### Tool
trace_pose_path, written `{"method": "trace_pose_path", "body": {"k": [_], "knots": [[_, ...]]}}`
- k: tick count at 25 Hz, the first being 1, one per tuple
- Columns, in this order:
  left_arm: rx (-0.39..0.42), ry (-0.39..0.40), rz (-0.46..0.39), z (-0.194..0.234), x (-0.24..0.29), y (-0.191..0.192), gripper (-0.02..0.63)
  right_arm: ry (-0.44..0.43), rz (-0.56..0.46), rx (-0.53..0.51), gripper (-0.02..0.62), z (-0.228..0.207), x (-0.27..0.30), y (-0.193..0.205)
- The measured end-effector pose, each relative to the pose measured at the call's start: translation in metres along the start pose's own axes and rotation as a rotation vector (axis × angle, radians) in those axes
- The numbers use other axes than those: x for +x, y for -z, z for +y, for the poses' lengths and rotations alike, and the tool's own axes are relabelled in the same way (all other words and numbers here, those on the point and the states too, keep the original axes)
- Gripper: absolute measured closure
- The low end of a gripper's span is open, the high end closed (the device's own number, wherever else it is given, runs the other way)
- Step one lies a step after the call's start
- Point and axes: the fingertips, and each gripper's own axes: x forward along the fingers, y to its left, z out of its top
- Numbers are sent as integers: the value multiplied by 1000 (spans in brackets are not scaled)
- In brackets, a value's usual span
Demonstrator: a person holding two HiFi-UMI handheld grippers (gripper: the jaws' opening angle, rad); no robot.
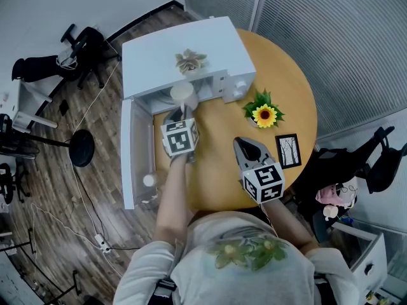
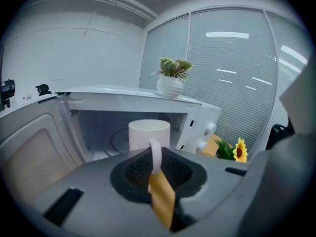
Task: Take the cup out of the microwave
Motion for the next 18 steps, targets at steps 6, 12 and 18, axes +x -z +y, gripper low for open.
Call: {"method": "trace_pose_path", "body": {"k": [6,12,18], "knots": [[3,7,-14,-7,-14,2,554,11,-13,-5,578,-4,-8,-1],[8,20,-36,-15,-31,-1,554,21,-20,-4,578,-4,-16,-1],[12,29,-66,-23,-49,-10,554,19,-26,-3,578,-4,-21,-1]]}}
